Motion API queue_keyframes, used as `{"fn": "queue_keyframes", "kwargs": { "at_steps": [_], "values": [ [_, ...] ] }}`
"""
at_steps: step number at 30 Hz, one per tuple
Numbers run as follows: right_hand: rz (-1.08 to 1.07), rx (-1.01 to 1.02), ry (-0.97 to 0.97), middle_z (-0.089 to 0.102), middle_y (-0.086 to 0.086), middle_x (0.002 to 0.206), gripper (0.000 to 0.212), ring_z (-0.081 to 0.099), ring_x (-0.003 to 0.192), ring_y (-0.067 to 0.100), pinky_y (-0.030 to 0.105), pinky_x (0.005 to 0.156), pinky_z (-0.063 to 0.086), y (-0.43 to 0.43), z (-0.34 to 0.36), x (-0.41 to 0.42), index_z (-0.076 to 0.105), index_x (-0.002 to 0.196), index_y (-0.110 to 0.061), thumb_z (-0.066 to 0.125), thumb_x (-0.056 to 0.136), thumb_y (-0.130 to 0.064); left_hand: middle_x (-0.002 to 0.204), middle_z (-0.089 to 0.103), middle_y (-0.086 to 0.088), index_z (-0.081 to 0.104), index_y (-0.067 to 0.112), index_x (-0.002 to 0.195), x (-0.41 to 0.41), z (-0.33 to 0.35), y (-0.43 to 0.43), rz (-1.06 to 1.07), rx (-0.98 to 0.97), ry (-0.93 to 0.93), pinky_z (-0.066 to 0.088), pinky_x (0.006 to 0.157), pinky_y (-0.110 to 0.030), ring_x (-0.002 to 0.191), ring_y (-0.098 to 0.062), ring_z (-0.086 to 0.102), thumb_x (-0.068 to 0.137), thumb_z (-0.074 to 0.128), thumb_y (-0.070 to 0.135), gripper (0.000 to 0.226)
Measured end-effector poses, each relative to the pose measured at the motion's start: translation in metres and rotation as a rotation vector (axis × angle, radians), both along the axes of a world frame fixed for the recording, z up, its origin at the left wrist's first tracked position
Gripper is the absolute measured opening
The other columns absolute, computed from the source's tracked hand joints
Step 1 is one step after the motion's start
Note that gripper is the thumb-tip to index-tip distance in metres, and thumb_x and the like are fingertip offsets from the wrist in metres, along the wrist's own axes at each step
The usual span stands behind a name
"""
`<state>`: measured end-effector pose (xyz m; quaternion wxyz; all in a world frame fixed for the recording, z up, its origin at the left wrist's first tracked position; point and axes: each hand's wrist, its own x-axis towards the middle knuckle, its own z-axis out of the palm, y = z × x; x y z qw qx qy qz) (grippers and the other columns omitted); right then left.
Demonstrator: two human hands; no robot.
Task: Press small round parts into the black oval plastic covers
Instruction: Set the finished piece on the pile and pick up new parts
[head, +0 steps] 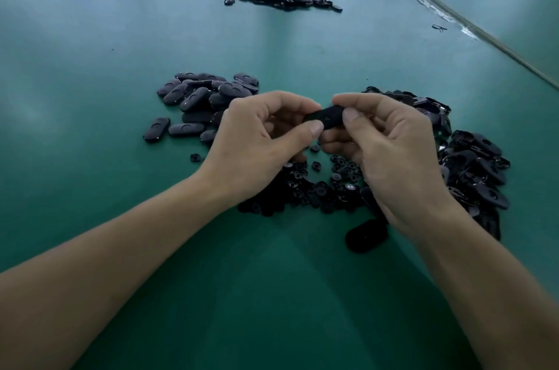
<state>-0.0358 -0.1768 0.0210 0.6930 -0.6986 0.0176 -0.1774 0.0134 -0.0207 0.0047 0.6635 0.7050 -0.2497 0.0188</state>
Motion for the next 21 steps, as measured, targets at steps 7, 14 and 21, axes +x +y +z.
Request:
{"fn": "queue_keyframes", "kwargs": {
  "at_steps": [7,14,21],
  "values": [
    [-0.099,-0.349,-0.038,0.074,-0.008,0.075,0.013,0.071,0.068,0.006,0.020,0.065,0.054,-0.0014,-0.0032,-0.0040,0.072,0.091,-0.025,0.073,0.089,-0.012,0.080,0.074,-0.001,0.073,0.019,0.094,0.0019,-0.0019,0.0002,0.006,-0.056,0.003,0.056,0.062,-0.022,0.070,-0.010,0.068,0.088,0.072,0.002,0.018],
    [-0.165,-0.893,0.066,0.067,-0.012,0.083,0.016,0.062,0.081,0.005,0.029,0.080,0.053,-0.0027,-0.0069,-0.0066,0.075,0.101,-0.027,0.073,0.087,-0.034,0.069,0.071,-0.001,0.070,0.012,0.097,0.0063,-0.0012,0.0013,0.071,-0.188,0.101,0.056,0.063,-0.022,0.065,-0.013,0.068,0.090,0.069,-0.003,0.016],
    [-0.090,-1.127,0.152,0.061,-0.002,0.090,0.010,0.053,0.095,0.019,0.032,0.083,0.042,0.0004,-0.0015,-0.0094,0.076,0.091,-0.028,0.071,0.089,-0.037,0.070,0.071,-0.001,0.071,0.010,0.092,0.0070,-0.0018,0.0008,0.072,-0.194,0.140,0.057,0.062,-0.022,0.066,-0.013,0.069,0.089,0.070,-0.004,0.014]
  ]
}}
